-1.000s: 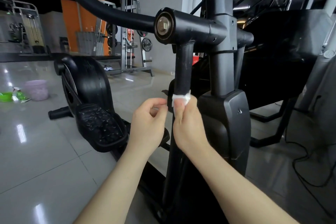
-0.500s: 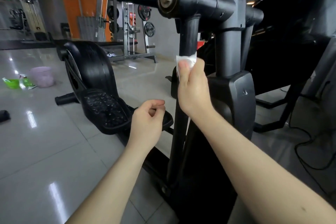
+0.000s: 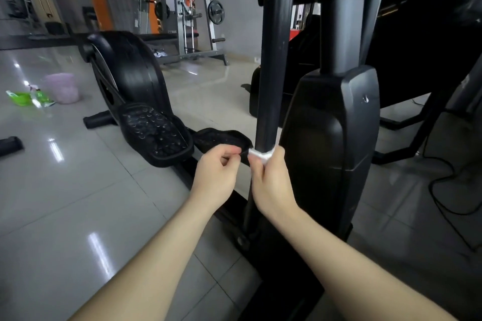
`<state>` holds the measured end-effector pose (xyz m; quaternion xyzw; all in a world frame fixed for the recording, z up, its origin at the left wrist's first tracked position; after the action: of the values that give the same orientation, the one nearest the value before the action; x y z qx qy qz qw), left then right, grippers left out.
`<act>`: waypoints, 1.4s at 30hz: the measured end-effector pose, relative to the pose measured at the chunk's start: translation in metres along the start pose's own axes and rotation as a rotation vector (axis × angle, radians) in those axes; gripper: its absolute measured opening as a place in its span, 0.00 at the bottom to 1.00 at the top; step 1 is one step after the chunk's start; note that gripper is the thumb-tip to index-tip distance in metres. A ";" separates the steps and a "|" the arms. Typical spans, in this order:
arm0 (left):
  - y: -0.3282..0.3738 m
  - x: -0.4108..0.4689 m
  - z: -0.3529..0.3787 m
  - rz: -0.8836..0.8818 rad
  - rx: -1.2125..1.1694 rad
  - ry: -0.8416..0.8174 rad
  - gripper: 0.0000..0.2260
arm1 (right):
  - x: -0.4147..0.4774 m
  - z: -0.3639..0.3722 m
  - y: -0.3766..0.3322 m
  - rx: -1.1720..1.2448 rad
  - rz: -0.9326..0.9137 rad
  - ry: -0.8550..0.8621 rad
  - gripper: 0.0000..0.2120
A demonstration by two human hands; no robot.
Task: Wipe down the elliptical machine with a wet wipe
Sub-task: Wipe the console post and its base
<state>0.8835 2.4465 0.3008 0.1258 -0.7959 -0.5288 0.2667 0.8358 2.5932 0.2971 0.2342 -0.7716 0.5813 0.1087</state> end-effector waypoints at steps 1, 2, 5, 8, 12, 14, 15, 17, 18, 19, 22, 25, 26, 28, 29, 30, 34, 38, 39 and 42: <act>0.001 0.000 0.000 0.008 0.012 -0.004 0.09 | 0.007 -0.003 -0.009 0.011 -0.028 0.017 0.11; 0.002 0.000 0.000 0.013 0.021 -0.004 0.09 | 0.014 -0.005 -0.017 0.022 -0.057 0.039 0.11; -0.003 0.000 -0.002 0.005 0.038 -0.004 0.09 | 0.025 -0.005 -0.027 0.001 -0.093 0.100 0.15; -0.011 0.002 -0.007 0.003 0.074 -0.002 0.09 | 0.017 -0.004 -0.023 0.008 -0.132 0.178 0.13; -0.025 0.002 -0.004 -0.037 0.104 -0.029 0.08 | -0.011 0.013 0.020 0.016 -0.064 0.168 0.10; -0.033 0.001 0.002 -0.060 0.131 -0.066 0.08 | -0.030 0.027 0.056 -0.001 0.013 0.124 0.11; -0.039 0.000 0.006 -0.078 0.142 -0.088 0.07 | -0.040 0.034 0.074 -0.005 0.065 0.094 0.13; -0.050 -0.004 0.013 -0.118 0.166 -0.132 0.07 | -0.058 0.047 0.104 -0.007 0.165 0.029 0.13; -0.055 -0.006 0.015 -0.136 0.181 -0.150 0.07 | -0.064 0.051 0.115 -0.004 0.208 0.001 0.11; -0.061 -0.008 0.017 -0.154 0.199 -0.165 0.07 | -0.068 0.054 0.123 0.000 0.239 -0.018 0.09; -0.075 -0.013 0.022 -0.196 0.252 -0.206 0.07 | -0.061 0.052 0.118 0.050 0.231 -0.028 0.07; -0.079 -0.011 0.024 -0.195 0.299 -0.237 0.10 | -0.033 0.033 0.073 0.093 0.091 0.034 0.09; -0.078 -0.011 0.025 -0.192 0.310 -0.246 0.11 | -0.025 0.028 0.060 0.090 0.062 0.049 0.11; -0.080 -0.011 0.027 -0.190 0.331 -0.272 0.12 | -0.017 0.023 0.048 0.094 0.035 0.075 0.14; -0.082 -0.012 0.028 -0.193 0.344 -0.281 0.12 | -0.018 0.023 0.048 0.098 0.019 0.089 0.14; -0.085 -0.012 0.028 -0.197 0.355 -0.287 0.11 | -0.021 0.025 0.051 0.104 0.009 0.102 0.13; -0.100 -0.017 0.028 -0.219 0.379 -0.316 0.09 | -0.047 0.045 0.091 0.128 0.082 0.172 0.11; -0.110 -0.024 0.031 -0.207 0.435 -0.346 0.09 | -0.074 0.076 0.156 0.116 0.239 0.104 0.13; -0.111 -0.024 0.032 -0.206 0.462 -0.351 0.09 | -0.079 0.081 0.170 0.088 0.284 0.082 0.14; -0.118 -0.026 0.035 -0.216 0.530 -0.383 0.07 | -0.094 0.089 0.197 -0.043 0.363 0.037 0.13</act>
<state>0.8761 2.4380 0.1758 0.1727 -0.9234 -0.3427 0.0129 0.8302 2.5736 0.0627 0.0781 -0.8112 0.5791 0.0214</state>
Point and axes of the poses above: each hand's wrist, its own x-axis towards the middle knuckle, its own z-axis out of the palm, y = z × x, the point moved 9 cm from there along x, towards the middle knuckle
